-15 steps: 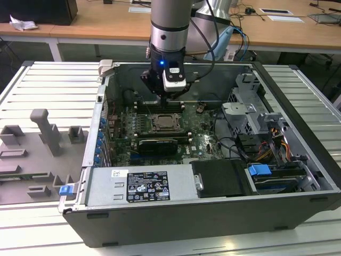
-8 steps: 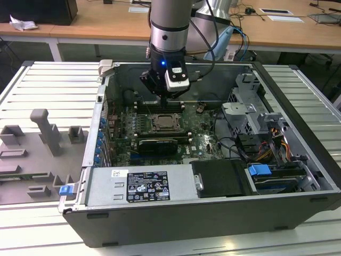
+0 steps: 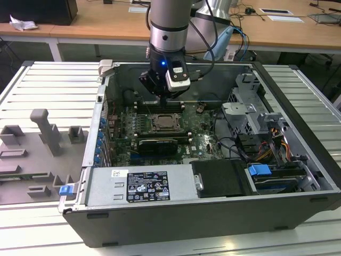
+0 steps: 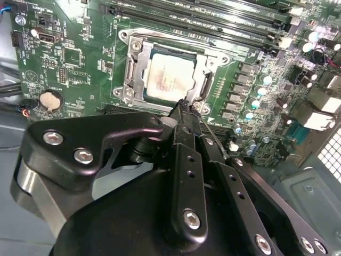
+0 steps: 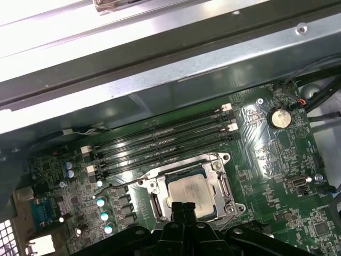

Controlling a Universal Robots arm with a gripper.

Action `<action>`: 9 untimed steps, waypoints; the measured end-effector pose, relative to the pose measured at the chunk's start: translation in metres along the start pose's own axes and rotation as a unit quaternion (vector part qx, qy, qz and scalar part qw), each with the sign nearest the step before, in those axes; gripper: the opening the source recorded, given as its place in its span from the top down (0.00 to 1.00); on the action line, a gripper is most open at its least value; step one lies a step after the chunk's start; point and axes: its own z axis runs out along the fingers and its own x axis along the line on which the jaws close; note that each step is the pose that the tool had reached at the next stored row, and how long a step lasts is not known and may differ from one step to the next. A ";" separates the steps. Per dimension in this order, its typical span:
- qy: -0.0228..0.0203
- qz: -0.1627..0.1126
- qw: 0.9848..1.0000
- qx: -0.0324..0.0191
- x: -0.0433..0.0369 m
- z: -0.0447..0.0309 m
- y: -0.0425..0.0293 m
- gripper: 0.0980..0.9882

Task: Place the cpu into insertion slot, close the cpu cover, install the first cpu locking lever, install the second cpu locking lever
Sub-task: 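Install the first cpu locking lever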

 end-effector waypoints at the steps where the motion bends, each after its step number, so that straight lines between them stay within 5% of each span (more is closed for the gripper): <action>1: 0.000 0.000 1.000 0.000 0.0005 0.0000 -0.0002 0.99; 9: 0.000 0.000 1.000 0.000 0.0046 0.0000 -0.0014 0.99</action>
